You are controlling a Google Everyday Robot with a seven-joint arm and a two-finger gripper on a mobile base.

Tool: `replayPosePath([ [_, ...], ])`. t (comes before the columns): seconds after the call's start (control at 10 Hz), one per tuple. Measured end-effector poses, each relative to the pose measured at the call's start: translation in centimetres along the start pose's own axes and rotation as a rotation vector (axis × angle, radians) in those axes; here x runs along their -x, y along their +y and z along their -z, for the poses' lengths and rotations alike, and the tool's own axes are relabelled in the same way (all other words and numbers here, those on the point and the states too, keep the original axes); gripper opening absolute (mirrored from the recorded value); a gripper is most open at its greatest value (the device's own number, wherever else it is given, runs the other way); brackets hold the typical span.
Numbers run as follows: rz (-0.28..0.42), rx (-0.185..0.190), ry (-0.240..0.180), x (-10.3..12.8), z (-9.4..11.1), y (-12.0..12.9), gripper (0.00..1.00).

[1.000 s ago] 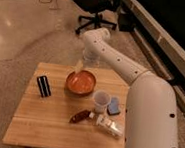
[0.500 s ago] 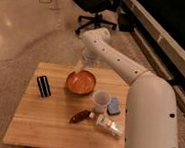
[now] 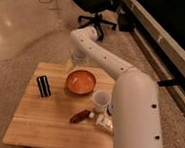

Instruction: Knock the eraser over

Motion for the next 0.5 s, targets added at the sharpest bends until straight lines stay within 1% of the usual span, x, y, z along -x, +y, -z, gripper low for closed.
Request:
replayPosePath([
  [0.3, 0.072, -0.018, -0.001, -3.4, -1.3, -3.7, 0.8],
  [0.5, 0.108, -0.026, 0.004, -5.4, -1.8, -5.6, 0.8],
])
